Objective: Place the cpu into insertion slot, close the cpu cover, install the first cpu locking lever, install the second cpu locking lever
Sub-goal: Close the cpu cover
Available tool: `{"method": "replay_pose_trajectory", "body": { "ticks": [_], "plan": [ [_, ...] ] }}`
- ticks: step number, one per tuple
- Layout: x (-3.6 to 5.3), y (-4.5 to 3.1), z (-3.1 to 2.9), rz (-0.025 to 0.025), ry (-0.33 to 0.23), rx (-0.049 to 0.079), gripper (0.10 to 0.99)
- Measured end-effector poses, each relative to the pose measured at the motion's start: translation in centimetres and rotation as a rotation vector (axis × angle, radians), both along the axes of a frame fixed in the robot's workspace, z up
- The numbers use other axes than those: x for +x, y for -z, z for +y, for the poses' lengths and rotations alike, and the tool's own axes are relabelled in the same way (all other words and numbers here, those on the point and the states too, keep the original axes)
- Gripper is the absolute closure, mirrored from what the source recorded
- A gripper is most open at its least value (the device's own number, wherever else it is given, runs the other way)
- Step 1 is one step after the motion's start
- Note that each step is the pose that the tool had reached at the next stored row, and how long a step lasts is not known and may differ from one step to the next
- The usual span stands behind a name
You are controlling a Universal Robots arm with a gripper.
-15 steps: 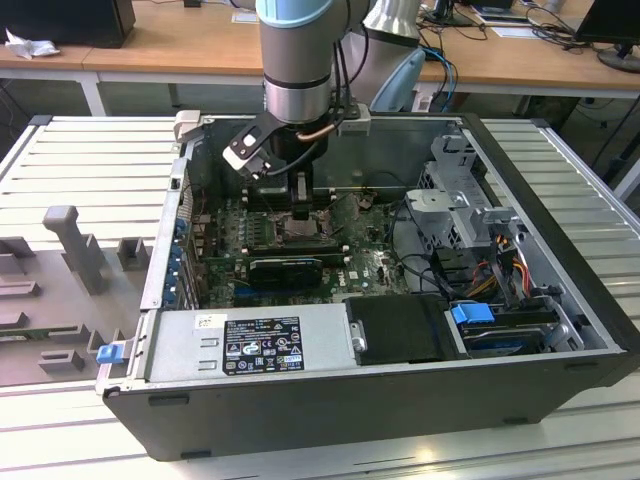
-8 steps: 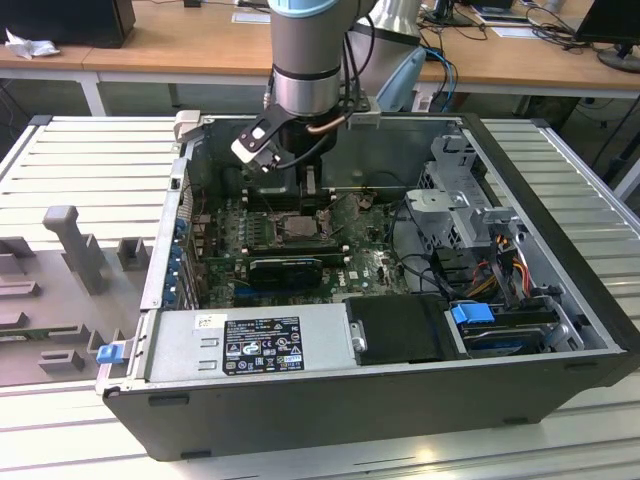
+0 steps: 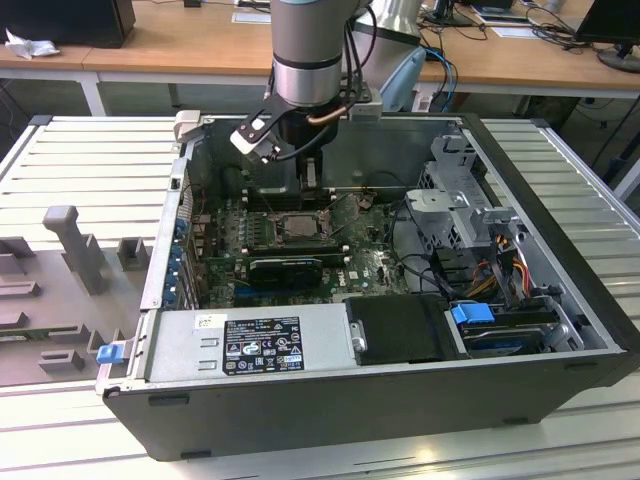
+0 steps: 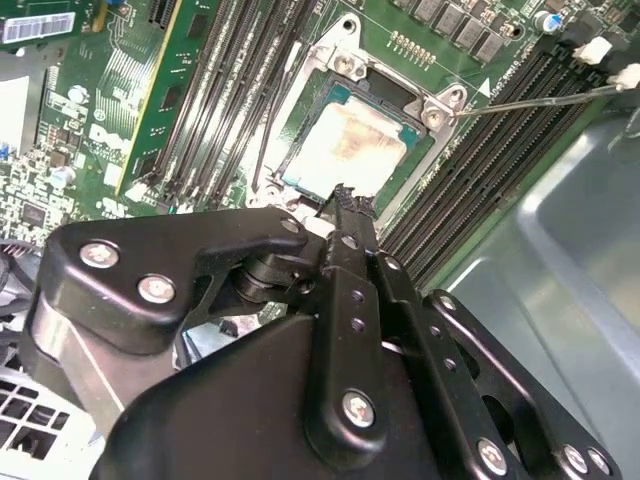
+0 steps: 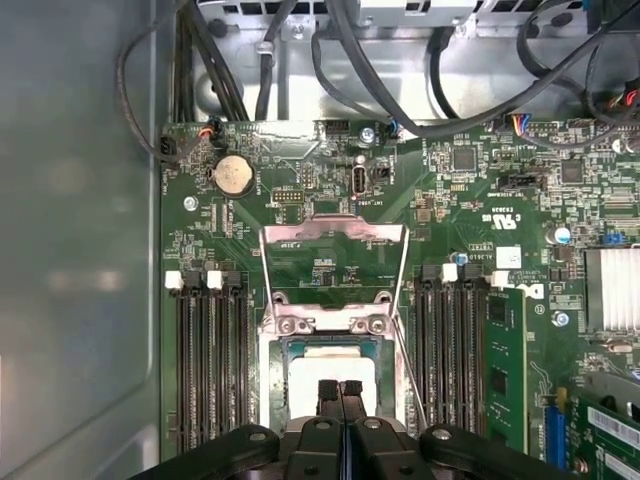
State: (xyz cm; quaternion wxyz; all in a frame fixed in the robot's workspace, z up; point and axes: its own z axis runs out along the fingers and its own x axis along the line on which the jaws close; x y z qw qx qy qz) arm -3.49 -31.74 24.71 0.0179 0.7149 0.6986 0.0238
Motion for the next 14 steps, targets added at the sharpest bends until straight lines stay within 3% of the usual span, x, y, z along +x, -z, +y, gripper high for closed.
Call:
{"method": "replay_pose_trajectory", "body": {
  "ticks": [11, 14],
  "plan": [
    [0.01, -0.43, 0.00, 0.0000, 0.000, 0.000, 0.980],
    [1.19, -0.41, -0.01, 0.0004, 0.002, 0.000, 0.980]
  ]
}}
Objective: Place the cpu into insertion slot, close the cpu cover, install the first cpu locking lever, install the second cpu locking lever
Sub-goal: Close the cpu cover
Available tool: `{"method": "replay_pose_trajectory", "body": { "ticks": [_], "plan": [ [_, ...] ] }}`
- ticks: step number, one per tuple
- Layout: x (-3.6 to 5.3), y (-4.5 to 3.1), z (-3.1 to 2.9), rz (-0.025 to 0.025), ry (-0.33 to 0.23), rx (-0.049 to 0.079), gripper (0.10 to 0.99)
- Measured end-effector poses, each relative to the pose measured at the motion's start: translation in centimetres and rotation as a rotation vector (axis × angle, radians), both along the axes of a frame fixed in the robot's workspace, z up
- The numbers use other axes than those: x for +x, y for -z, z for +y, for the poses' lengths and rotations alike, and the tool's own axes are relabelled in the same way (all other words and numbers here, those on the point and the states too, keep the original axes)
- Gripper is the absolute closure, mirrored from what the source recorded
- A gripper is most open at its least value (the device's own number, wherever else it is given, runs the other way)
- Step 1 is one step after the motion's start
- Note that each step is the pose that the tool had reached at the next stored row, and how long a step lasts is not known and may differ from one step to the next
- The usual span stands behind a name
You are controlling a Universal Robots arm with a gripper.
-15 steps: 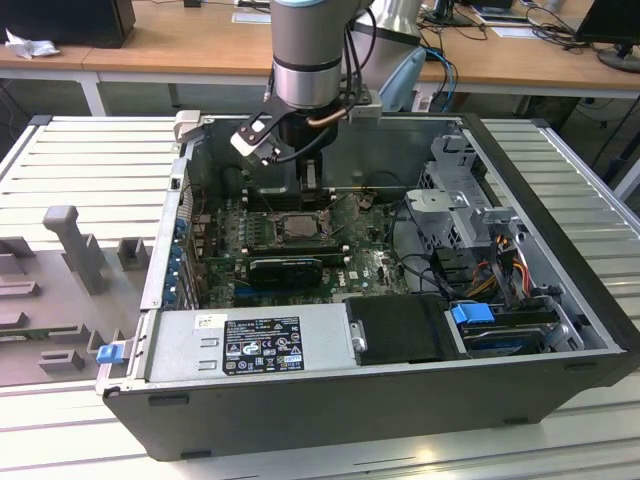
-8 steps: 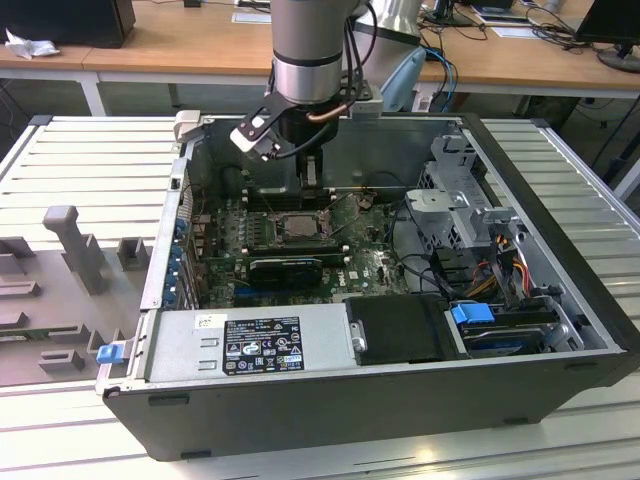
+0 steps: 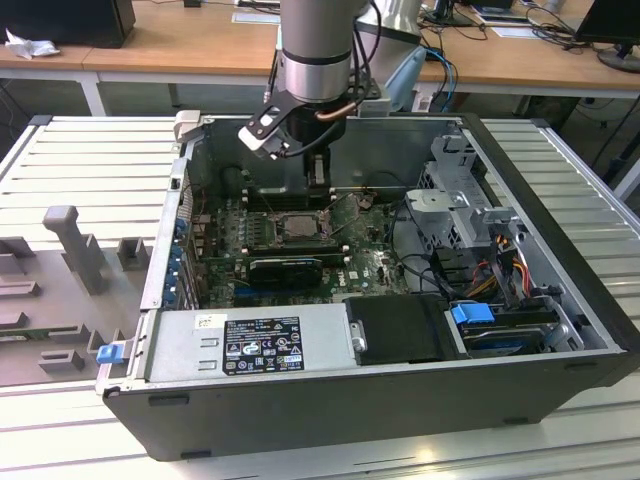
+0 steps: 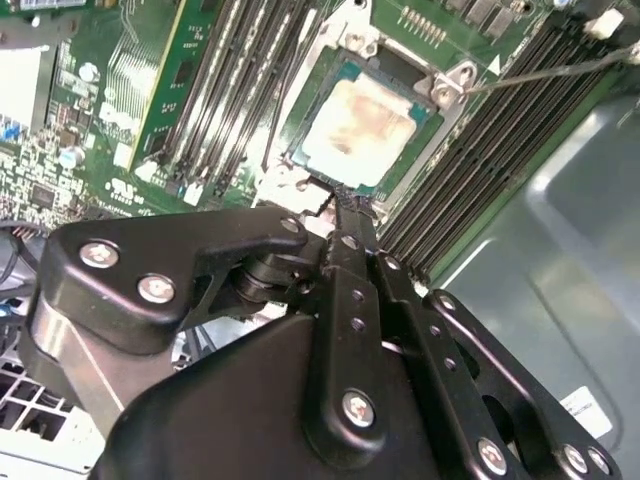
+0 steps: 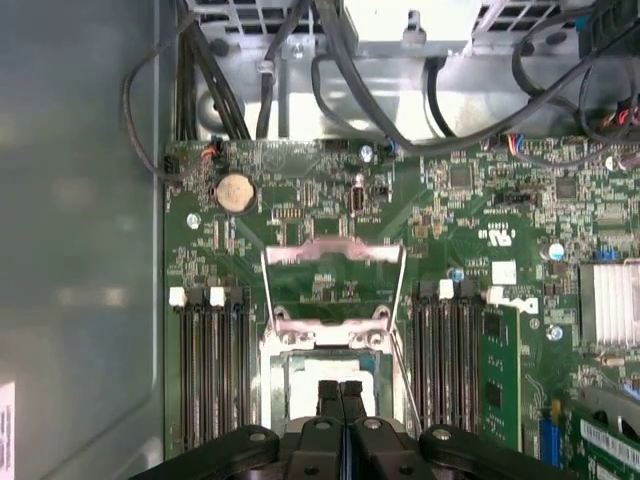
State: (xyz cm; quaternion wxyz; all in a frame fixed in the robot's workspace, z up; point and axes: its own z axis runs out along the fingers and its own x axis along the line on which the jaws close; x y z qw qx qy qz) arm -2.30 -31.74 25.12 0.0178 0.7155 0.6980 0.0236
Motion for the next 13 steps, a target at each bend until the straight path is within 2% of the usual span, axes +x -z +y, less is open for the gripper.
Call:
{"method": "replay_pose_trajectory", "body": {
  "ticks": [13],
  "plan": [
    [1.21, 0.00, 0.00, 0.0000, 0.000, 0.000, 0.980]
  ]
}}
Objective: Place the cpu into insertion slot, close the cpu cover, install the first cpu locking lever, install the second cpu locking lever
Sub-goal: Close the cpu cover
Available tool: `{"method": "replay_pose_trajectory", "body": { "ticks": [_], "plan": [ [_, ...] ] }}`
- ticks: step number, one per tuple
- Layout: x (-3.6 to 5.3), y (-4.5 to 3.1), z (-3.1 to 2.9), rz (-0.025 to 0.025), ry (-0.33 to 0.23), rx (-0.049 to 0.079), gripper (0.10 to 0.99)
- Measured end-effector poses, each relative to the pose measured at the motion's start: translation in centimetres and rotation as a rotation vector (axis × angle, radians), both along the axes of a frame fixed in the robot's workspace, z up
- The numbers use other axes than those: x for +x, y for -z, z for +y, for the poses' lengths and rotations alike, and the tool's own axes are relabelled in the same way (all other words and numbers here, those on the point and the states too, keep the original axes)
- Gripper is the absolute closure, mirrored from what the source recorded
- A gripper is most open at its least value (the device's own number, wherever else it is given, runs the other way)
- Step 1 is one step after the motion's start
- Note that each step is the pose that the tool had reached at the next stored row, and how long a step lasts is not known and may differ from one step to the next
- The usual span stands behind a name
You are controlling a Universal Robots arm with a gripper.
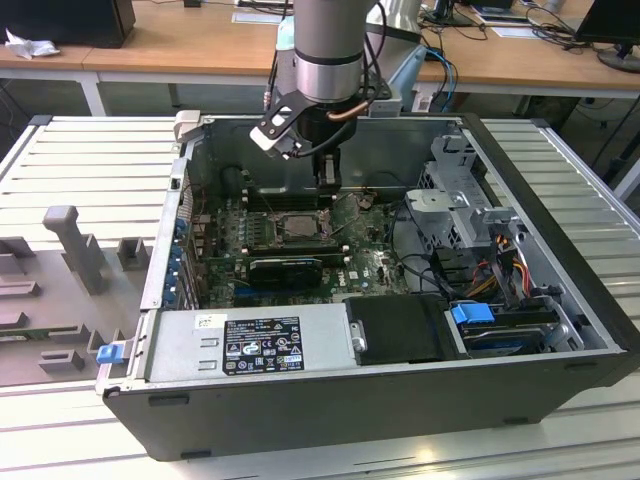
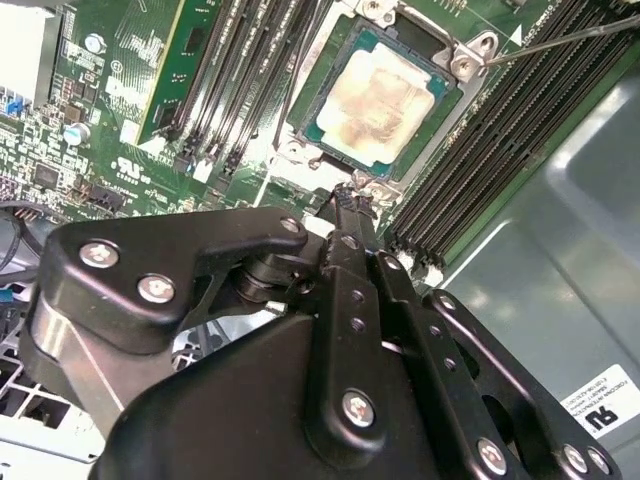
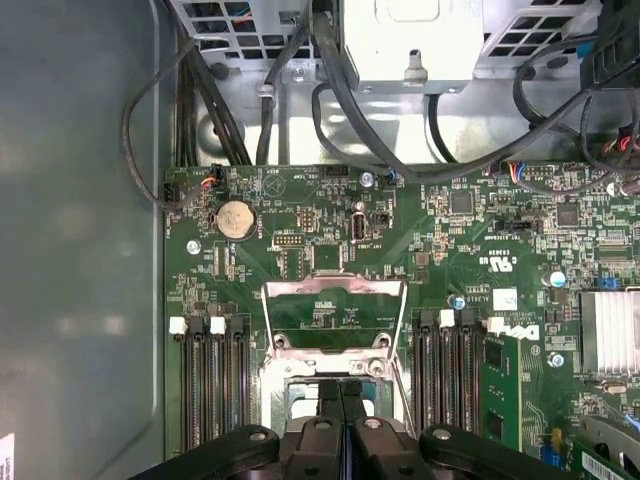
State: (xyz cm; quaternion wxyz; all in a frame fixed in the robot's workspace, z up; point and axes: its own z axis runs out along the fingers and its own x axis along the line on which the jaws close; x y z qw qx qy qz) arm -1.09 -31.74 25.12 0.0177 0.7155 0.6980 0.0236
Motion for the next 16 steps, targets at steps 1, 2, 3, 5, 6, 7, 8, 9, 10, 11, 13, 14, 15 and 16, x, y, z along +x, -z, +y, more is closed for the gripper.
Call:
{"method": "replay_pose_trajectory", "body": {
  "ticks": [1, 2, 3, 5, 6, 7, 8, 9, 10, 11, 13, 14, 15, 16],
  "plan": [
    [0.07, 0.00, 0.00, 0.0001, 0.000, 0.000, 0.980],
    [0.16, 0.00, 0.00, 0.0000, 0.000, 0.000, 0.980],
    [0.32, 0.00, 0.00, 0.0000, 0.000, 0.000, 0.980],
    [0.57, -0.05, 0.00, 0.0002, 0.000, 0.000, 0.980],
    [0.58, -0.24, 0.00, 0.0002, 0.000, 0.000, 0.980],
    [0.59, -0.49, 0.00, 0.0003, 0.000, 0.000, 0.980],
    [0.60, -0.84, 0.00, 0.0004, 0.000, 0.000, 0.980],
    [0.67, -1.06, 0.00, 0.0015, 0.000, 0.000, 0.980],
    [0.82, -1.06, 0.00, 0.0033, 0.000, 0.000, 0.980],
    [1.10, -1.06, 0.00, 0.0062, 0.000, 0.000, 0.980],
    [2.36, -1.06, 0.00, 0.0169, 0.000, 0.000, 0.980],
    [2.78, -1.05, -0.01, 0.0197, 0.000, 0.000, 0.980],
    [2.94, -1.05, -0.01, 0.0202, 0.001, 0.000, 0.980],
    [3.07, -1.05, -0.01, 0.0204, 0.002, 0.000, 0.980]
  ]
}}
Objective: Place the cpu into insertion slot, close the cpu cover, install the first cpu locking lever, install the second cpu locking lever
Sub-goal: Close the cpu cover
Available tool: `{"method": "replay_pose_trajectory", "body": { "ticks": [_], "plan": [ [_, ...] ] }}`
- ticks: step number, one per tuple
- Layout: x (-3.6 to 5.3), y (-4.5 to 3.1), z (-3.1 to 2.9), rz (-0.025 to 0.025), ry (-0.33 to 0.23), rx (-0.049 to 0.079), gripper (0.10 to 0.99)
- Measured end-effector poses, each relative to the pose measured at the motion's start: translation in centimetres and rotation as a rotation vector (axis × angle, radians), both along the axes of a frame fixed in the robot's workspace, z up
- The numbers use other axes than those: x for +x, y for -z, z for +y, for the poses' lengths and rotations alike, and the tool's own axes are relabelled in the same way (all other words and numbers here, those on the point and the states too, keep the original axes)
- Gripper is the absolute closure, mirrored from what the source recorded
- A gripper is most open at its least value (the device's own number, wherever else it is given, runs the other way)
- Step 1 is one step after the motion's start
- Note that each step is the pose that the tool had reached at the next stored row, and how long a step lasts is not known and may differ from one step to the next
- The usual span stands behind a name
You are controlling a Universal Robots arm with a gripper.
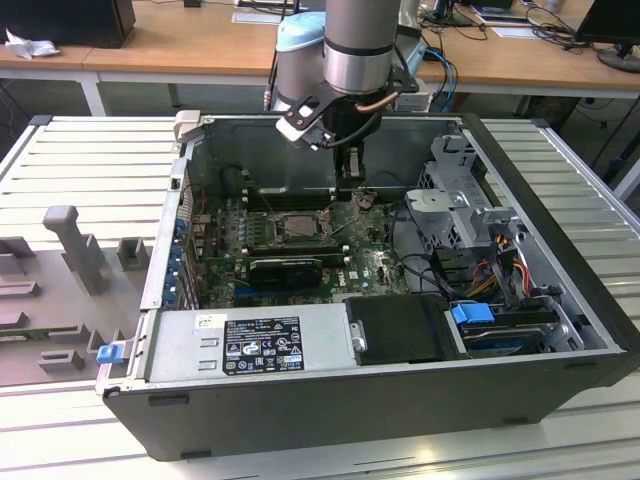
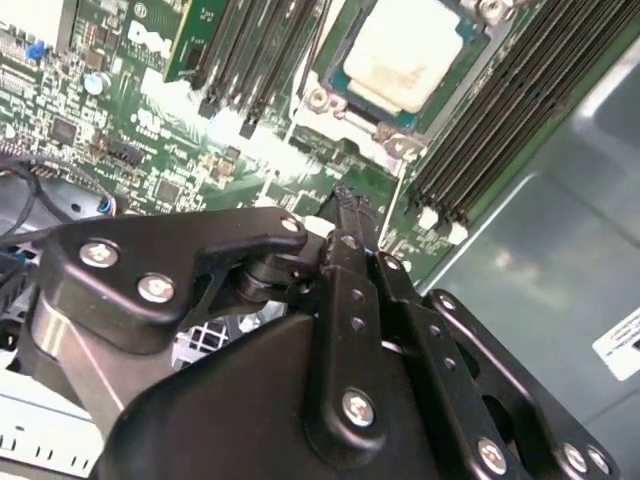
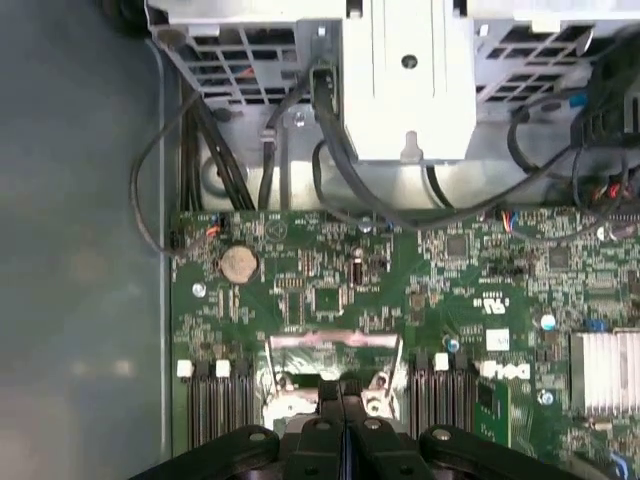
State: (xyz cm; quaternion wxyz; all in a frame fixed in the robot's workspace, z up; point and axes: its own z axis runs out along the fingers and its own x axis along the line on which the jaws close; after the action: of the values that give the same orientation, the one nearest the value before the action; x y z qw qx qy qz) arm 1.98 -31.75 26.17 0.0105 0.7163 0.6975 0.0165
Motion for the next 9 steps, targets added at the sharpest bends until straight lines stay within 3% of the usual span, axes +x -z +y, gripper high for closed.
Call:
{"method": "replay_pose_trajectory", "body": {
  "ticks": [2, 6, 9],
  "plan": [
    [0.47, 0.01, -0.01, 0.0000, 0.001, 0.000, 0.980],
    [2.40, 0.14, 0.00, 0.0002, 0.000, 0.000, 0.980],
    [2.98, 0.38, 0.01, 0.0002, -0.005, 0.000, 0.980]
  ]
}}
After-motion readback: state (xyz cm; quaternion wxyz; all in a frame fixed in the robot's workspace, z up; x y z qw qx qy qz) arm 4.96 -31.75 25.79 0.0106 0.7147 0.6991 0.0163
